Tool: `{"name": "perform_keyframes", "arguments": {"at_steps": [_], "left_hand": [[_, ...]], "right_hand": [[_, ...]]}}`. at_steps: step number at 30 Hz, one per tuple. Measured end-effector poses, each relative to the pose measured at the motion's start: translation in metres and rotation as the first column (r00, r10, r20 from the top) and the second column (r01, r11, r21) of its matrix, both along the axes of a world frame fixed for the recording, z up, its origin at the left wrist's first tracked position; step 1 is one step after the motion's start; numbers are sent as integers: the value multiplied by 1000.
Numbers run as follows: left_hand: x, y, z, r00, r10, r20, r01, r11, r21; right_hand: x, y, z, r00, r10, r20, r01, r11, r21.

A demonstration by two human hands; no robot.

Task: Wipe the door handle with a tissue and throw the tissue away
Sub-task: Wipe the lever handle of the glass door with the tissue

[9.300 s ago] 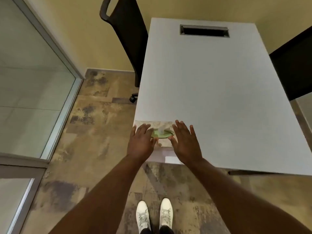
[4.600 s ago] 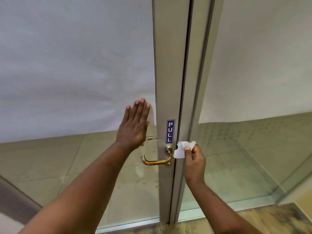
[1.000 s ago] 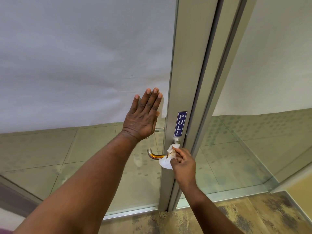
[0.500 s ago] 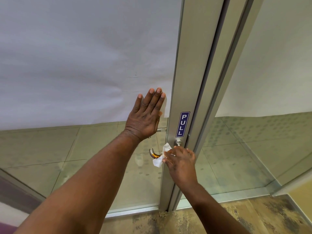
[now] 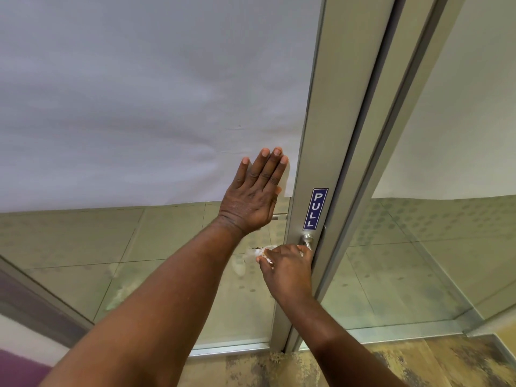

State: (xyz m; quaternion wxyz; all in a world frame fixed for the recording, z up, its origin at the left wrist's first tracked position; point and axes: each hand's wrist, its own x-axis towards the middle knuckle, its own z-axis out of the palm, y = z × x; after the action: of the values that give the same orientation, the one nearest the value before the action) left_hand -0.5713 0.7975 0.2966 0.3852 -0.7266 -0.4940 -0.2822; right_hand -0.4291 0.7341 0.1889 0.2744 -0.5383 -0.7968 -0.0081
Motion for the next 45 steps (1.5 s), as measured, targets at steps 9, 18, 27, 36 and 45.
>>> {"name": "perform_keyframes", "arguments": {"at_steps": [9,18,27,36,45], "left_hand": [[0,0,-1,1000,2,-2,-2,1000,14],[0,1,-1,1000,15,-15,-15,1000,21],[1,-1,1,1000,27,-14,-27,1000,5],[1,-1,0,1000,14,-1,-14,1000,-1],[1,-1,0,1000,8,1,-8,1000,11]], "right_hand": [[-13,19,22,979,-146,-143,95,945,-313],[21,17,30,773,-194,-604,-7,950,-313],[45,10,19,843,-69,-534,-46,979,-199],[35,-16,0,965,122,-233,-168,967,-191],[21,-6,-7,937,209,-280,-247,963,-110]]}}
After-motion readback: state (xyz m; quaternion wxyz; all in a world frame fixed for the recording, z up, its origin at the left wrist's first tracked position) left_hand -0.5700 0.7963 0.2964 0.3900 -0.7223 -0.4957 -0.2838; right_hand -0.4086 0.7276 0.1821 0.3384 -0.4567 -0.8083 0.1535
